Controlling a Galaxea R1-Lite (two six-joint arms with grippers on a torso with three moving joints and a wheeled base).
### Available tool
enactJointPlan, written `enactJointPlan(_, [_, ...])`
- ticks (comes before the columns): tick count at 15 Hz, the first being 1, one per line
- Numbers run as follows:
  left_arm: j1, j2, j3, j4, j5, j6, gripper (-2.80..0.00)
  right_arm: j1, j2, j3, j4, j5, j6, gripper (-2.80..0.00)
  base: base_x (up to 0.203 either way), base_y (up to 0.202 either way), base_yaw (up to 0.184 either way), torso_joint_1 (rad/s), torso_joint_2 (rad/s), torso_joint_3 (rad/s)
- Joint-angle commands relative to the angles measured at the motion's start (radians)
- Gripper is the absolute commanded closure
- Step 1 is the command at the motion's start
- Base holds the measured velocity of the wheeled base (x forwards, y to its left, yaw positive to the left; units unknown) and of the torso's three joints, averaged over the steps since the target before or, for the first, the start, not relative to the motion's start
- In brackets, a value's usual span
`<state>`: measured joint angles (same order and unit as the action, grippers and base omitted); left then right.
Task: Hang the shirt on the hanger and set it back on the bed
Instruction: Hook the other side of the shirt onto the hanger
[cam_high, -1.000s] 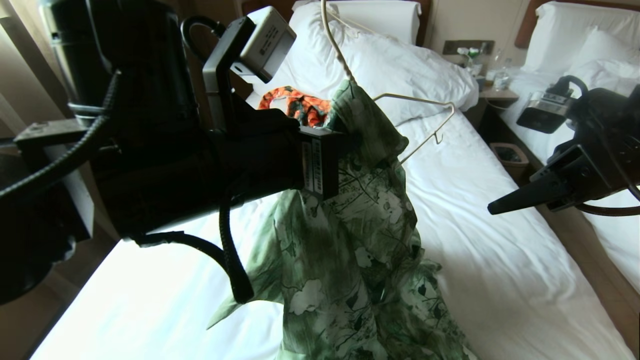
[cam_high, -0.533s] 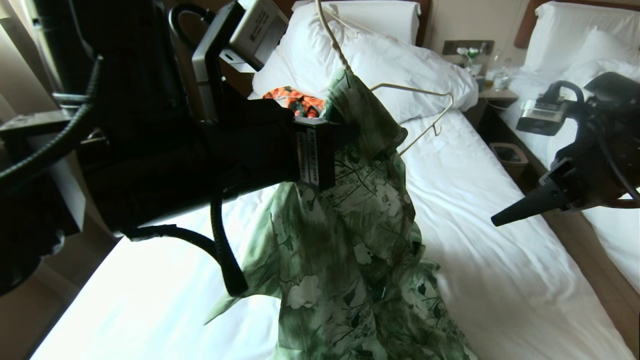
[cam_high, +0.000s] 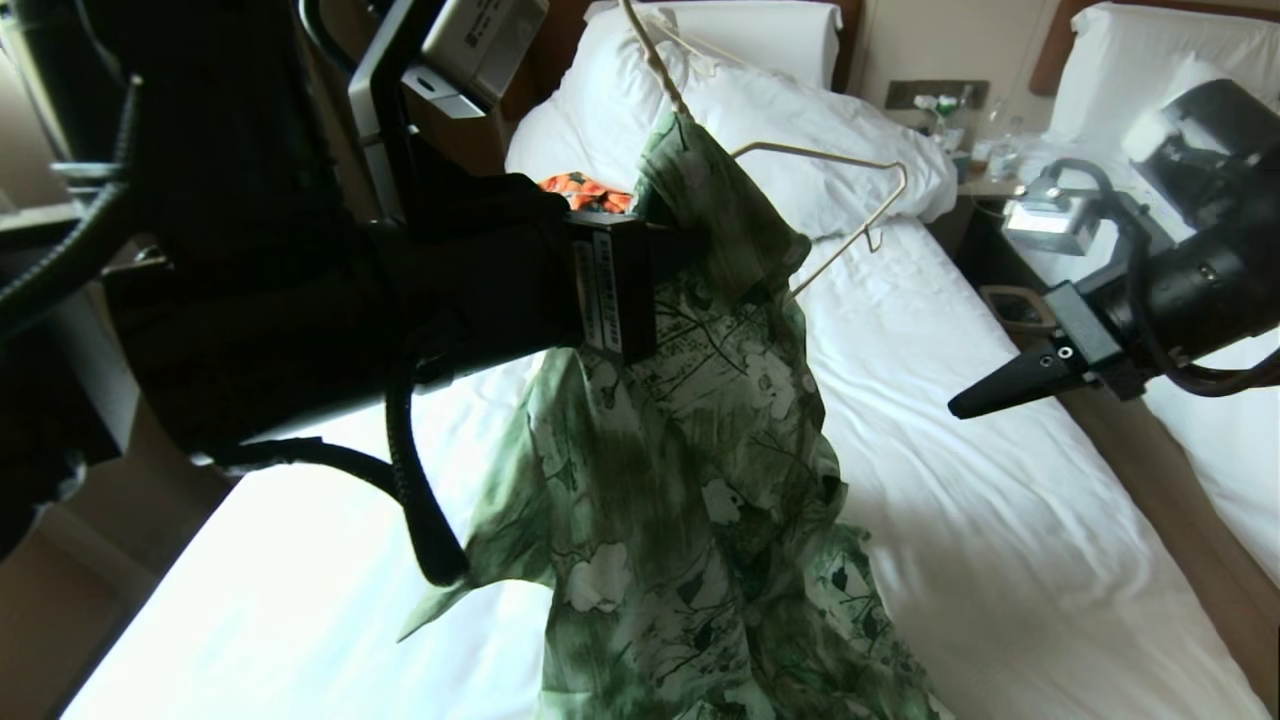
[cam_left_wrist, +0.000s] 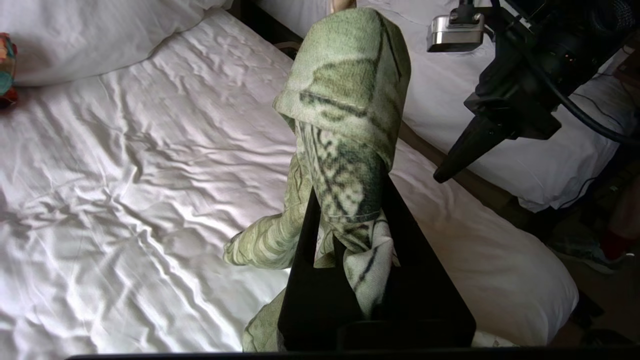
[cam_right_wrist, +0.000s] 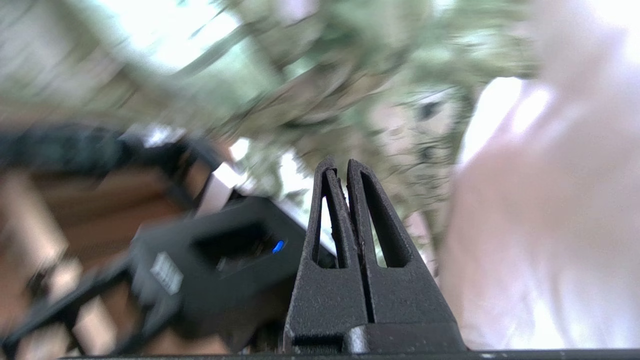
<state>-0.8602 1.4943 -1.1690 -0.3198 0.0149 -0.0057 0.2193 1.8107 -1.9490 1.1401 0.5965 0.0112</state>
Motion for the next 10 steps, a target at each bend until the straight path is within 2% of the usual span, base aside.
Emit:
enactJointPlan(1, [0.0,-0.003,0.0,-0.002,0.0,0.0,0.0,0.09,-0.015,0.024,-0.018,-0.13,0.086,0.0,0.0,0.0,0.0,0.0,0.0,0.0])
enactJointPlan(4, [0.001,0.004,0.0,-0.002,0.0,0.0,0.0,0.158,-0.043,0.087,-0.079,-0.132,0.107,0.0,0.0,0.0,0.0,0.0,0.0,0.0])
enactJointPlan(7, [0.0,0.001,0.0,-0.004,0.0,-0.001,0.0,0.186,-0.078,0.248,-0.282,-0.132,0.101,0.0,0.0,0.0,0.0,0.0,0.0,0.0])
enactJointPlan(8, [0.001,-0.001,0.0,-0.003,0.0,-0.001,0.0,0.193,-0.083,0.288,-0.351,-0.13,0.086,0.0,0.0,0.0,0.0,0.0,0.0,0.0])
enactJointPlan(10, [0.003,-0.003,0.002,-0.004,0.0,-0.002,0.0,0.205,-0.086,0.316,-0.389,-0.137,0.018,0.0,0.0,0.0,0.0,0.0,0.0,0.0])
